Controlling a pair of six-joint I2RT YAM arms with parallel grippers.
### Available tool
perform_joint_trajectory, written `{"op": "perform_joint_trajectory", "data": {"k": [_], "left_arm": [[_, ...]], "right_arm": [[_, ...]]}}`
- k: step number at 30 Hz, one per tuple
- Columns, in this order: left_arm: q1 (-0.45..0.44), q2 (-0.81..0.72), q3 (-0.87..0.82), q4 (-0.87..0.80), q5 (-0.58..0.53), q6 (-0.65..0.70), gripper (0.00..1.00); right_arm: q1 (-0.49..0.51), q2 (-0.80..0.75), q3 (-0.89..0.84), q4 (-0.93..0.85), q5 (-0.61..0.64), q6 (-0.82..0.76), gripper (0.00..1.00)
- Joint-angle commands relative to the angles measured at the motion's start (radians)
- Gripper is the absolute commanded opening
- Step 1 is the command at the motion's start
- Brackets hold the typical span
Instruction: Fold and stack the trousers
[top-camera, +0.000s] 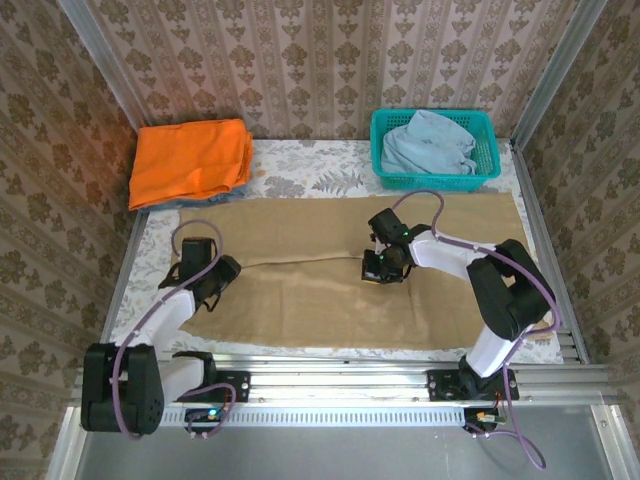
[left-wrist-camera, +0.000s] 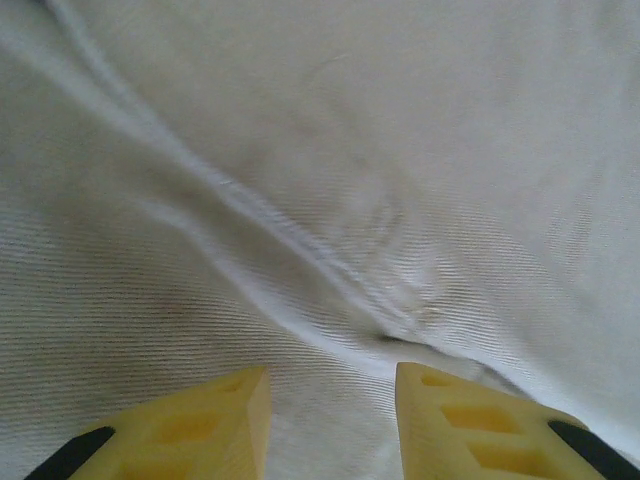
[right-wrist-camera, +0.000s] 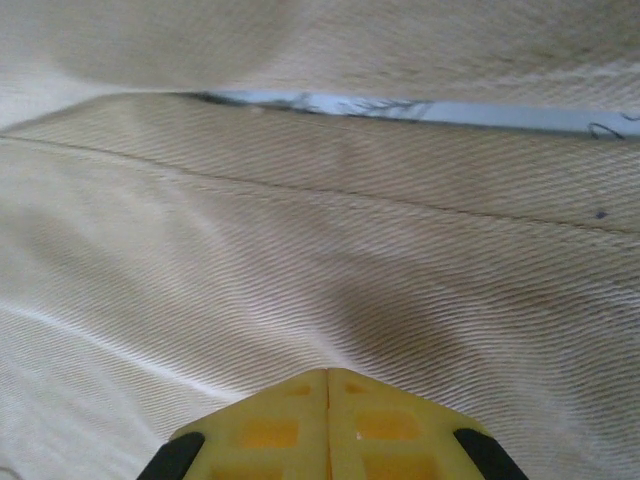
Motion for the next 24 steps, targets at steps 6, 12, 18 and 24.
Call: {"op": "perform_joint_trajectory", "data": {"k": [6,12,18,24], "left_arm": [[0.1,0.181,-0.026,0.156,0.072,-0.003,0.36],[0.16,0.292,0.034,0.197,0.116,0.029,0.29],[0.161,0.162,0.044,0.115,0.126,0.015,0.28],[0.18,-0.273,0.093,-0.268,-0.175,-0.028,0.51]], "right_arm": [[-0.01,0.085,0.024,-0.023,0.062,-0.036,0.09],[-0.049,0.147,0.11,-0.066,0.088,-0.077,0.08],[-0.053,0.108,0.144,-0.086,0.06,-0.091,0.08],[-0.044,0.036,0.142,-0.099,0.028,-0.092,0.09]]}}
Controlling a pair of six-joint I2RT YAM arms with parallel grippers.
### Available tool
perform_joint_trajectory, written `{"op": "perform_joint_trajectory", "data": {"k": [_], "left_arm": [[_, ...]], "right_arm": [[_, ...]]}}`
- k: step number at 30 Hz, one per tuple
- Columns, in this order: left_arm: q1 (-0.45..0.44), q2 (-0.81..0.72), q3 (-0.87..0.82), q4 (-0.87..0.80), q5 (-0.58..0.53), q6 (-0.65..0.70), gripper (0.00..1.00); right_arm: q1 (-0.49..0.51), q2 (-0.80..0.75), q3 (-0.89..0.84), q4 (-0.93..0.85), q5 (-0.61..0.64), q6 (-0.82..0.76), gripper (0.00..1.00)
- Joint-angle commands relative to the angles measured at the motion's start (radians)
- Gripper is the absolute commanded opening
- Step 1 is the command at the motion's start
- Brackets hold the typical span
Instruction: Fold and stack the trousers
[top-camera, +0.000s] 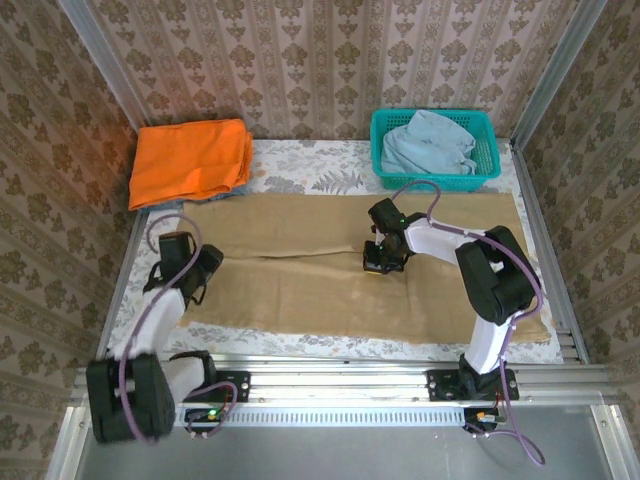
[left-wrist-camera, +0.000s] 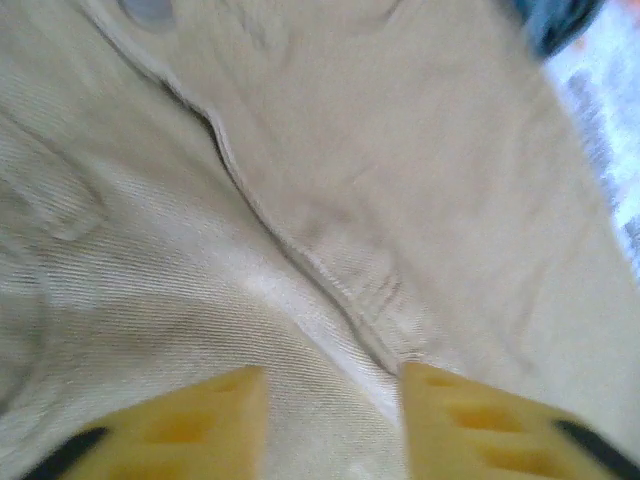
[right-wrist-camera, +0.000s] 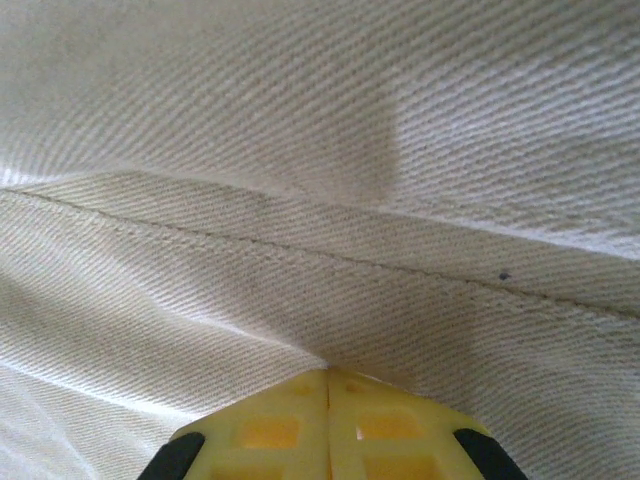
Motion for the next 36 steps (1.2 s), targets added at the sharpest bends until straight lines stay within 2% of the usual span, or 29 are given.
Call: {"op": "perform_joint_trajectory", "data": {"k": [1,2,5,7,10,13,19,21,24,30,36], "left_arm": [[0.078,-0.197,0.034,-0.256,-0.18,-0.042,0.55],[0.14,-0.23,0.028,-0.259,-0.141,-0.045,0.61],[0.382,-0.22,0.024,-0.231,0.092,-0.037,0.97],[0.516,-0.143,0.026,-0.212,0.225,-0.031,1.0],[0.629,-0.081,0.002,-0.199,0.288,-0.049,1.0],[0.659,-0.109,-0.028,-0.215,0.252,-0.055,1.0],[0.697,-0.187,-0.056,-0.317,0.105,-0.025,0.66],[0.696,-0.174,-0.056,-0.311,0.068,-0.016,0.6],[0.697,-0.124,-0.054,-0.3,0.051,0.002,0.61],[0.682,-0.034,-0.066,-0.269,0.033,0.006,0.73],[0.616,0.064,-0.053,-0.245,-0.025,0.001,0.76]], "right_arm": [[0.007,-0.077,0.02,-0.041,-0.006,-0.016,0.09],[0.008,-0.087,0.019,-0.041,-0.01,-0.015,0.09],[0.01,-0.118,0.017,-0.073,-0.015,-0.018,0.09],[0.011,-0.14,0.012,-0.09,-0.011,-0.022,0.09],[0.01,-0.171,0.004,-0.113,0.0,-0.034,0.09],[0.01,-0.191,-0.005,-0.127,0.002,-0.039,0.09],[0.011,-0.208,-0.011,-0.143,0.006,-0.042,0.09],[0.01,-0.206,-0.01,-0.144,0.005,-0.041,0.09],[0.01,-0.203,-0.008,-0.139,-0.002,-0.035,0.09],[0.012,-0.198,-0.006,-0.123,-0.007,-0.022,0.09],[0.01,-0.198,-0.011,-0.106,-0.001,-0.018,0.09]]}}
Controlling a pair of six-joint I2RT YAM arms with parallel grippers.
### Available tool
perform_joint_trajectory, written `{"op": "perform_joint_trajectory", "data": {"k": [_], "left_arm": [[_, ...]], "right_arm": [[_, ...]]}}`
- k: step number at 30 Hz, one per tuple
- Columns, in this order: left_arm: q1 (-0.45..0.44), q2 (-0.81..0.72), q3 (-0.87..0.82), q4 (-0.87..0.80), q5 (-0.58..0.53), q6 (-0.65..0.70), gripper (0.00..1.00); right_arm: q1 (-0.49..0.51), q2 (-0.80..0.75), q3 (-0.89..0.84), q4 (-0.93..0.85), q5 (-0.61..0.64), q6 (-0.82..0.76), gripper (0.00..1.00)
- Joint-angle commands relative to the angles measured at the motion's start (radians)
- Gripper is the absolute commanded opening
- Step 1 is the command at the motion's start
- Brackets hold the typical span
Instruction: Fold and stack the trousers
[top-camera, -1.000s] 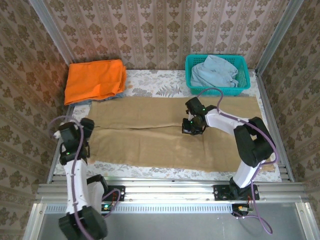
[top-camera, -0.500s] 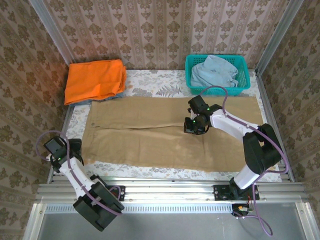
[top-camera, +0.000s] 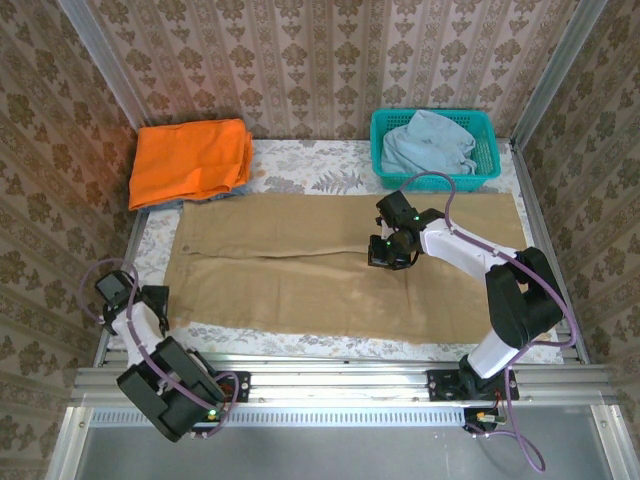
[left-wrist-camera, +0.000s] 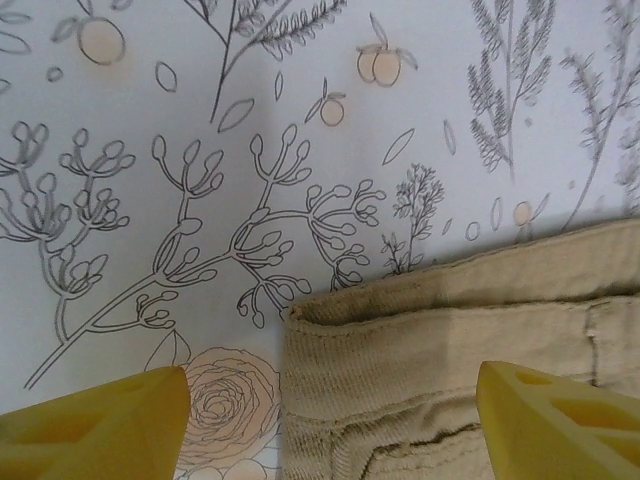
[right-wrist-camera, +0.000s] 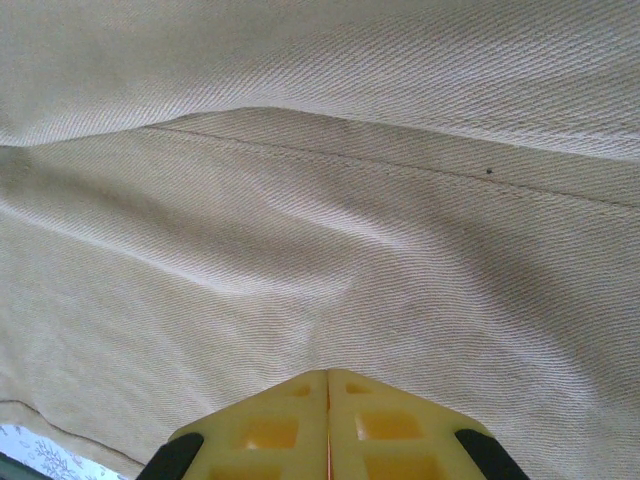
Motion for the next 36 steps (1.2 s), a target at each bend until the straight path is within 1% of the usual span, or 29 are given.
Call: {"op": "perform_joint_trajectory", "data": {"k": [1,3,6,7,10,11,16,18,23,30,36], "left_arm": [[-0.032,0.049,-0.007,0.036,-0.05,0.006,0.76],[-0.048,0.085,-0.008,0.068,-0.062,0.001,0.75],[-0.054,0.138,-0.009,0.101,-0.081,0.0,0.71],[-0.054,0.154,-0.008,0.108,-0.086,-0.001,0.66],[-0.057,0.18,-0.01,0.145,-0.09,0.012,0.43],[-0.057,0.183,-0.01,0.153,-0.094,0.017,0.39],[-0.055,0.169,0.007,0.147,-0.138,0.048,0.27],[-0.054,0.145,0.01,0.142,-0.144,0.053,0.19],[-0.054,0.052,-0.005,0.133,-0.138,0.062,0.0],[-0.054,-0.066,0.01,0.085,-0.075,0.055,0.0],[-0.042,-0.141,0.072,0.029,-0.056,0.036,0.0]], "right_arm": [[0.008,-0.015,-0.01,-0.001,-0.001,0.007,0.09],[0.007,-0.019,-0.011,0.0,-0.001,0.005,0.09],[0.005,-0.025,-0.016,-0.003,0.002,0.002,0.09],[0.003,-0.031,-0.019,-0.003,0.002,0.002,0.09],[-0.003,-0.043,-0.025,-0.004,0.004,0.0,0.09],[-0.004,-0.046,-0.027,-0.006,0.004,0.0,0.09],[-0.008,-0.063,-0.022,-0.019,0.007,-0.006,0.09],[-0.008,-0.067,-0.022,-0.022,0.007,-0.006,0.1],[-0.008,-0.078,-0.017,-0.029,0.008,-0.004,0.09],[-0.008,-0.094,-0.011,-0.033,0.01,-0.002,0.09],[-0.011,-0.118,-0.017,-0.075,0.041,0.01,0.1]]}}
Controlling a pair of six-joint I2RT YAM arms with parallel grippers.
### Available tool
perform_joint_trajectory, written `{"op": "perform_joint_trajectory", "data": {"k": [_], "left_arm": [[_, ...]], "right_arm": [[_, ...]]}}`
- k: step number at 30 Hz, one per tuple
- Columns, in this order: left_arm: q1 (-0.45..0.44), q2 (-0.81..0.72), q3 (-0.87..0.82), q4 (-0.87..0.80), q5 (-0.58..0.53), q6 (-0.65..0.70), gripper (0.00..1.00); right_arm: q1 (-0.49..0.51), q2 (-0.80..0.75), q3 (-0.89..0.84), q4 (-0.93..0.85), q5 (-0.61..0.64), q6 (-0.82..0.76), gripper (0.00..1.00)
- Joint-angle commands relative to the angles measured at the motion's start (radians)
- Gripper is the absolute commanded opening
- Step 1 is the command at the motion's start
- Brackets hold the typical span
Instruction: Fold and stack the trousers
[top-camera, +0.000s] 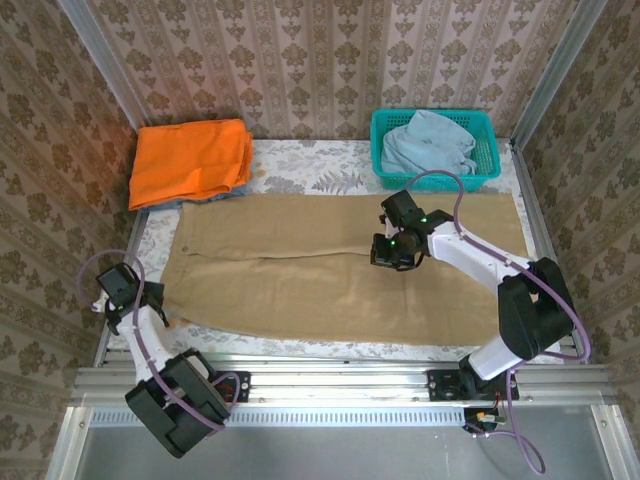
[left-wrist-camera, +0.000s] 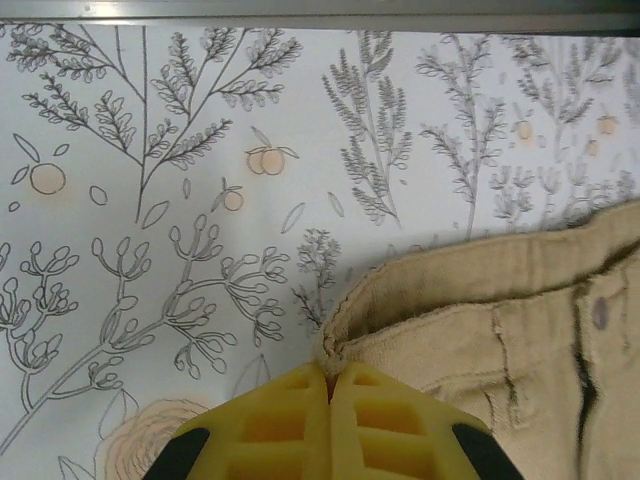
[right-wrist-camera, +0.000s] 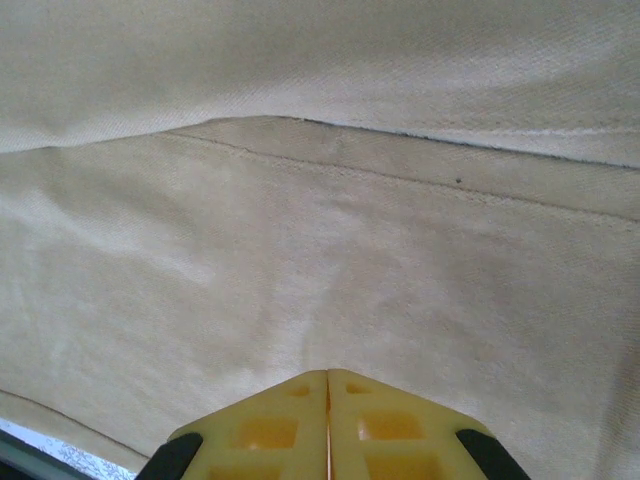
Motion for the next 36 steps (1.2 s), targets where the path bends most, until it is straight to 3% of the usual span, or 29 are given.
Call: {"op": "perform_joint_trajectory", "data": {"k": [1,7,15,20,22,25,36], "left_arm": [[0.015,-0.025,0.073,-0.025,0.02,-0.014,0.0],[0.086,0.037,0.187,-0.005,0.045,-0.04,0.0],[0.061,0.071,0.273,0.03,0.016,-0.076,0.0],[0.021,0.073,0.22,0.078,0.017,-0.084,0.0],[0.015,0.076,0.201,0.091,0.022,-0.091,0.0],[0.014,0.074,0.197,0.083,0.031,-0.08,0.0],[0.017,0.035,0.169,0.091,0.048,-0.077,0.0]], "right_arm": [[-0.009,-0.049,-0.001,-0.069,0.046,0.014,0.1],[-0.088,-0.13,-0.071,-0.142,0.064,0.054,0.23],[-0.396,-0.339,-0.218,-0.286,0.115,0.102,0.41],[-0.409,-0.278,-0.269,-0.219,0.069,0.076,0.36],[-0.405,-0.181,-0.272,-0.189,0.053,0.08,0.13],[-0.363,-0.073,-0.258,-0.144,0.071,0.077,0.01],[-0.26,0.247,-0.012,-0.168,0.081,0.007,0.0]]}}
